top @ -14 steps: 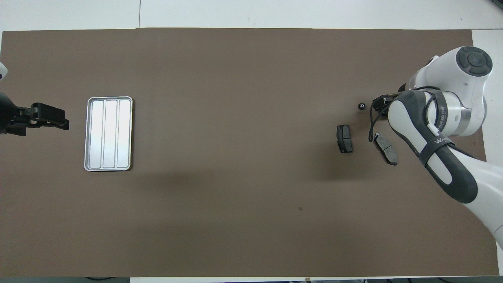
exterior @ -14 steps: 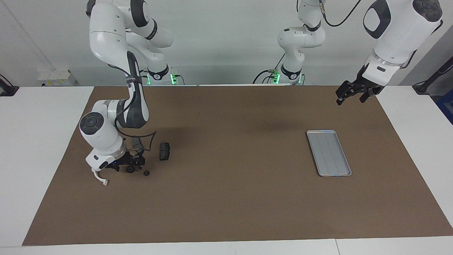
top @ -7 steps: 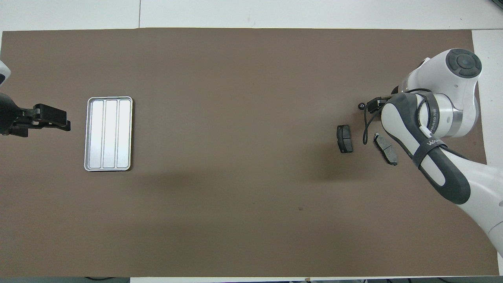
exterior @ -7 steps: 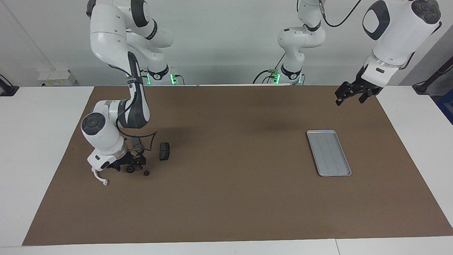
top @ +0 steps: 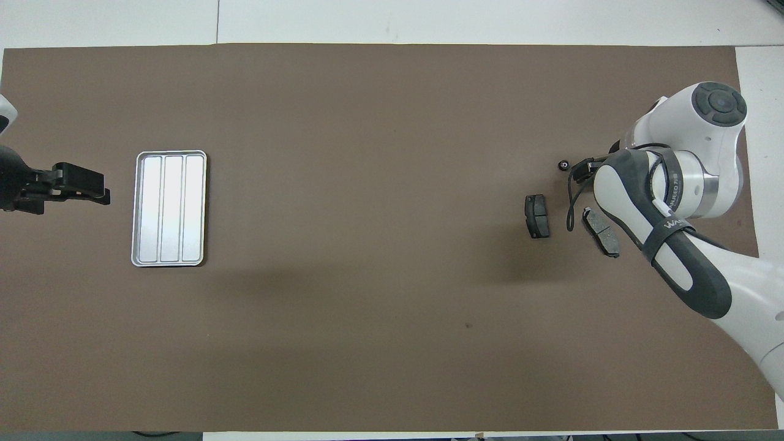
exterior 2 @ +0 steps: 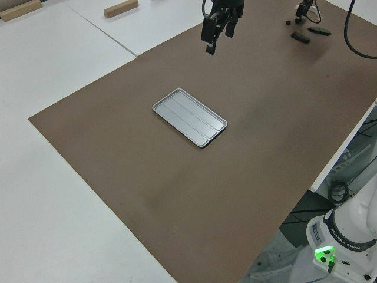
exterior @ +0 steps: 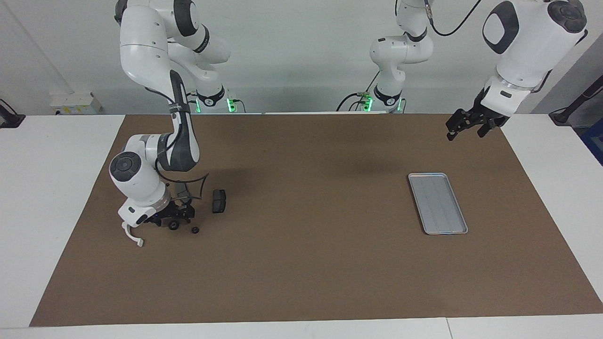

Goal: Pick bearing gear from pile to tray

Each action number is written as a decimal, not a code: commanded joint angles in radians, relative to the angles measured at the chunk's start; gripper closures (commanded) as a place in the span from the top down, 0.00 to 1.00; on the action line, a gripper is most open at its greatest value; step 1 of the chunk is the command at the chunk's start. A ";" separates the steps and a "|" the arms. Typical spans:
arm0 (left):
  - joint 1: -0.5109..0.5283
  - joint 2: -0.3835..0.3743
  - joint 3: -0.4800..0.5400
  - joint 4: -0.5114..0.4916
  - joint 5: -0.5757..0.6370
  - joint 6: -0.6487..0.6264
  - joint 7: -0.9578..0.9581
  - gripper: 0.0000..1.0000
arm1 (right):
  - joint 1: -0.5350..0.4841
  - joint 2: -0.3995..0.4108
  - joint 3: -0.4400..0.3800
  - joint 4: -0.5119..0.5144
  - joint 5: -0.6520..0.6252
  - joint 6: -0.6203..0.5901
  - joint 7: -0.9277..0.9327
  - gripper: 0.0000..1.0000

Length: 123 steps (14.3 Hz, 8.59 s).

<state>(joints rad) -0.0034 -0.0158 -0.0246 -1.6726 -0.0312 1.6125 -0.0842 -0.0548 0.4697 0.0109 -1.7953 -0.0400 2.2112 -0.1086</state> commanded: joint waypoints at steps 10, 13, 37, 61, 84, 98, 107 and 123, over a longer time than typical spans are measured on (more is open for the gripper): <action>0.007 -0.043 -0.005 -0.067 -0.007 0.040 -0.008 1.00 | -0.004 -0.016 0.006 -0.001 0.009 0.012 -0.022 0.00; 0.007 -0.043 -0.005 -0.070 -0.007 0.040 -0.009 1.00 | 0.015 -0.060 0.012 0.065 0.009 -0.074 0.038 0.00; 0.002 -0.073 -0.006 -0.134 -0.007 0.086 -0.011 1.00 | 0.681 -0.111 0.031 0.016 0.071 -0.002 0.995 0.00; -0.049 -0.084 -0.011 -0.200 -0.006 0.139 -0.069 1.00 | 0.658 -0.035 0.031 -0.032 0.095 0.072 0.902 1.00; -0.627 0.505 -0.029 0.018 0.027 0.527 -0.986 1.00 | 0.069 -0.034 0.024 0.082 0.085 0.021 0.063 1.00; -0.704 0.474 -0.032 -0.130 -0.013 0.638 -1.115 1.00 | 0.046 0.021 0.021 0.024 0.085 0.093 0.018 1.00; -0.701 0.468 -0.029 -0.139 -0.012 0.636 -1.106 0.65 | 0.076 0.014 0.023 0.011 0.085 0.076 0.024 0.71; -0.695 0.468 -0.026 -0.142 -0.003 0.644 -1.106 0.35 | 0.078 -0.020 0.021 0.120 0.052 -0.080 0.021 0.00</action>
<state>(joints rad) -0.6960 0.4754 -0.0626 -1.7733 -0.0316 2.2477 -1.1893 0.0254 0.4781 0.0295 -1.7104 0.0208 2.1984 -0.0637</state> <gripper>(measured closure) 0.441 0.762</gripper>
